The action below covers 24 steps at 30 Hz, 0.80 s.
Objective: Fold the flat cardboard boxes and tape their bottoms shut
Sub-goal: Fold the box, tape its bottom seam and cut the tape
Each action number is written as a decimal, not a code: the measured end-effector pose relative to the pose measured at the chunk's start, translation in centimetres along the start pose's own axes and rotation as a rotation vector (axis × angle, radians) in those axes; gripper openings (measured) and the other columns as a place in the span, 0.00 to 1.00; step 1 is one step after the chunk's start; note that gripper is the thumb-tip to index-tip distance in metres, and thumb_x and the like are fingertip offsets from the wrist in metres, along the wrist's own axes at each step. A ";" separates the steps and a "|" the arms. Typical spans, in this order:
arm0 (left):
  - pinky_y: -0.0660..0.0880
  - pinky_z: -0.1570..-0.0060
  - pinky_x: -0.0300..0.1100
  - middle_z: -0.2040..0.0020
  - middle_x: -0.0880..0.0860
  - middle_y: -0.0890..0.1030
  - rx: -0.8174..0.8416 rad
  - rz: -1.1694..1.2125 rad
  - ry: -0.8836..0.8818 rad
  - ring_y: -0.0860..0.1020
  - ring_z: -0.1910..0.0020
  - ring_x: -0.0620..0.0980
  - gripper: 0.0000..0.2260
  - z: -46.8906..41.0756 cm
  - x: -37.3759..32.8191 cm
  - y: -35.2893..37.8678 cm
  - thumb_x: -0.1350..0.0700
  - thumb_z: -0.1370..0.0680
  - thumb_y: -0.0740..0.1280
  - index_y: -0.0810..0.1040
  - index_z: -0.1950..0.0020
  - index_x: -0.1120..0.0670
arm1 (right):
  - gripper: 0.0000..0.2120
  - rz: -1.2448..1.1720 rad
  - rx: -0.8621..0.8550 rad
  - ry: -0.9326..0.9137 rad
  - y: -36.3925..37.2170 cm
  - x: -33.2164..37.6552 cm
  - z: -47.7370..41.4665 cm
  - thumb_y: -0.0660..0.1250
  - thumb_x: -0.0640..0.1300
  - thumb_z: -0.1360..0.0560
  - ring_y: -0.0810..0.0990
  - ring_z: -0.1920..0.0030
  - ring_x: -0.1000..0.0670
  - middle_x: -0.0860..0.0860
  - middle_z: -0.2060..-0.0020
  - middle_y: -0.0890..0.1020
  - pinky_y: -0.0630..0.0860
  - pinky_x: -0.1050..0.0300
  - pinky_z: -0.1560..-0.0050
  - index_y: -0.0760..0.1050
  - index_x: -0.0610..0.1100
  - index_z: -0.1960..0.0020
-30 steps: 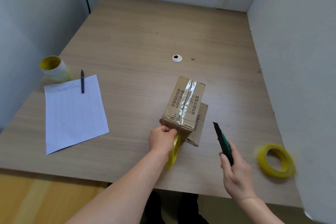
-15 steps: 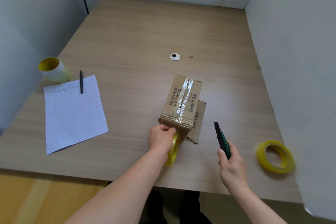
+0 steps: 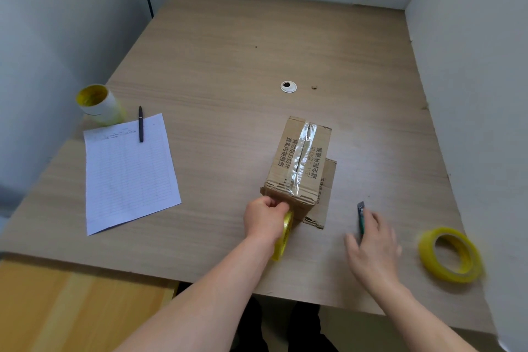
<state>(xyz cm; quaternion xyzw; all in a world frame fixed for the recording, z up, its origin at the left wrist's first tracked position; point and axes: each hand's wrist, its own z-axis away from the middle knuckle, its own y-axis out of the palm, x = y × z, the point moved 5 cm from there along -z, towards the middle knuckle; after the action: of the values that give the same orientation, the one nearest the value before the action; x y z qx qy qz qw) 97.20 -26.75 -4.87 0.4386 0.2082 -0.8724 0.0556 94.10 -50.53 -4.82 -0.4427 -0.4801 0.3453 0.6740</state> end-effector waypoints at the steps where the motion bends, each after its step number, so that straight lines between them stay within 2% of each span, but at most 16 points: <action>1: 0.68 0.65 0.41 0.74 0.47 0.75 0.002 -0.004 0.004 0.73 0.69 0.50 0.13 0.0 0.0 0.0 0.58 0.30 0.73 0.74 0.72 0.55 | 0.28 -0.135 -0.094 -0.117 -1.3 2.3 -0.2 0.64 0.53 0.27 0.69 0.33 0.41 0.44 0.32 0.71 0.67 0.42 0.35 0.70 0.45 0.28; 2: 0.69 0.64 0.42 0.73 0.47 0.76 0.002 -0.005 0.005 0.73 0.68 0.50 0.12 0.0 0.0 0.0 0.58 0.30 0.73 0.75 0.71 0.55 | 0.29 -0.234 -0.168 -0.244 -2.6 4.7 -0.3 0.64 0.56 0.27 0.69 0.33 0.42 0.44 0.33 0.72 0.67 0.42 0.34 0.72 0.44 0.30; 4: 0.74 0.62 0.44 0.72 0.47 0.78 0.018 0.021 0.004 0.76 0.67 0.51 0.11 -0.2 0.1 0.2 0.57 0.30 0.74 0.77 0.70 0.55 | 0.28 -0.266 -0.220 -0.458 -4.1 9.2 -0.7 0.65 0.60 0.28 0.69 0.32 0.43 0.44 0.33 0.73 0.66 0.45 0.33 0.76 0.46 0.32; 7: 0.79 0.57 0.49 0.69 0.49 0.83 0.045 0.047 -0.001 0.82 0.63 0.55 0.07 0.0 0.2 0.4 0.53 0.31 0.73 0.81 0.66 0.55 | 0.25 -0.143 -0.155 -0.589 -3.2 12.9 -1.9 0.71 0.57 0.31 0.71 0.33 0.42 0.46 0.34 0.74 0.69 0.43 0.36 0.79 0.49 0.37; 10: 0.80 0.57 0.51 0.66 0.51 0.84 0.035 0.012 0.017 0.81 0.62 0.55 0.07 -0.1 0.1 0.4 0.53 0.29 0.71 0.82 0.64 0.56 | 0.21 -0.056 -0.081 -0.597 -1.6 13.4 -2.9 0.74 0.54 0.33 0.73 0.37 0.43 0.49 0.38 0.76 0.75 0.42 0.44 0.80 0.49 0.42; 15: 0.77 0.59 0.46 0.65 0.52 0.83 -0.012 -0.066 -0.009 0.80 0.62 0.55 0.07 0.0 0.9 -0.2 0.54 0.27 0.71 0.82 0.62 0.56 | 0.19 -0.004 -0.132 -0.615 -1.3 13.9 -3.3 0.75 0.53 0.36 0.73 0.42 0.43 0.48 0.44 0.78 0.79 0.47 0.53 0.80 0.47 0.48; 19: 0.77 0.60 0.47 0.70 0.47 0.80 0.067 -0.025 -0.015 0.76 0.67 0.50 0.10 0.3 0.8 -0.3 0.55 0.28 0.73 0.80 0.69 0.52 | 0.20 0.031 -0.143 -0.599 -1.2 13.9 -3.4 0.77 0.53 0.38 0.72 0.41 0.42 0.48 0.43 0.77 0.79 0.48 0.56 0.79 0.48 0.50; 24: 0.75 0.58 0.43 0.67 0.48 0.79 0.172 -0.085 0.061 0.76 0.65 0.47 0.07 0.6 -0.4 -2.0 0.56 0.26 0.73 0.81 0.64 0.53 | 0.21 0.061 -0.109 -0.597 -1.0 13.9 -3.4 0.78 0.50 0.39 0.69 0.41 0.43 0.48 0.42 0.75 0.79 0.46 0.55 0.76 0.48 0.50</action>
<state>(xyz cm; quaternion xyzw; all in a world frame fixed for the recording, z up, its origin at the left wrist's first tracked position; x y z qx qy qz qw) 96.43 -25.27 -3.59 0.4588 0.1526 -0.8750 -0.0258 101.51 -39.39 0.36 -0.3714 -0.6610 0.4541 0.4679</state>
